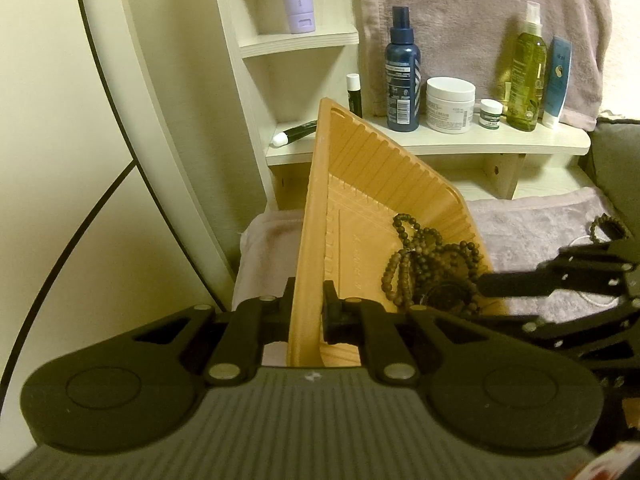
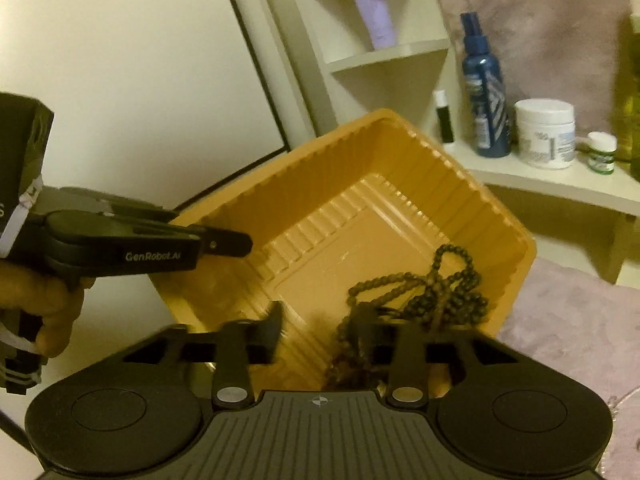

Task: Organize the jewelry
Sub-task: 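Carry the gold earring over the tray with the right gripper, then open the right gripper to drop the gold earring into the tray, then grasp the pearl stud earring on the towel with the right gripper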

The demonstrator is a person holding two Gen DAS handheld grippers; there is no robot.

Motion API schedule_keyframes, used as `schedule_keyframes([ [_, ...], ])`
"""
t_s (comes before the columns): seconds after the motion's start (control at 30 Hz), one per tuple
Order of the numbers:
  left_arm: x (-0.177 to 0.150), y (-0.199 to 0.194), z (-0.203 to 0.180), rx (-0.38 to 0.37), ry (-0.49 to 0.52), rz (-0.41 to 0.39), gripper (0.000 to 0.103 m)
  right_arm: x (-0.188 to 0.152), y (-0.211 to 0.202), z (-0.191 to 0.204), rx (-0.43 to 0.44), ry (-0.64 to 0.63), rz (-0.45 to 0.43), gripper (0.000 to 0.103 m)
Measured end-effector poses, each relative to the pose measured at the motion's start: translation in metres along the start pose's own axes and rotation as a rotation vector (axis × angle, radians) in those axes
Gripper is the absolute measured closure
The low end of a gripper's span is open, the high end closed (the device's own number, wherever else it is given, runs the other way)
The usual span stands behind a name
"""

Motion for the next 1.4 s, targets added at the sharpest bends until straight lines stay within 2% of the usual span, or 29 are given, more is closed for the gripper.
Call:
schedule_keyframes([
  [0.13, 0.0, 0.0, 0.0, 0.001, 0.0, 0.0, 0.094, -0.001, -0.021, -0.012, -0.075, 0.029, -0.031, 0.058],
  [0.3, 0.0, 0.0, 0.0, 0.001, 0.001, 0.0, 0.094, -0.018, -0.056, -0.037, -0.25, 0.076, -0.033, 0.058],
  [0.4, 0.0, 0.0, 0.0, 0.001, -0.001, 0.0, 0.094, -0.037, -0.079, -0.054, -0.367, 0.085, -0.019, 0.058],
  [0.57, 0.0, 0.0, 0.0, 0.001, 0.001, -0.001, 0.094, -0.076, -0.108, -0.078, -0.487, 0.126, 0.029, 0.058],
  [0.8, 0.0, 0.0, -0.001, 0.003, 0.004, -0.001, 0.094, -0.109, -0.125, -0.097, -0.578, 0.13, 0.082, 0.058],
  [1.13, 0.0, 0.0, -0.001, 0.004, 0.005, 0.0, 0.094, -0.118, -0.104, -0.118, -0.606, 0.127, 0.103, 0.059],
  [1.4, 0.0, -0.001, -0.001, 0.003, 0.005, -0.001, 0.094, -0.118, -0.09, -0.132, -0.626, 0.159, 0.111, 0.077],
])
Point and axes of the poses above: each gripper's, at about its wrist camera, not at the fingertips, and y roughly the way its jaws point, z to its left, x to its top, the point moved 4 cm from there along y, roughly the way its jaws point, and after that the axes turned 11 degrees about -y, right-handed, at the moved point
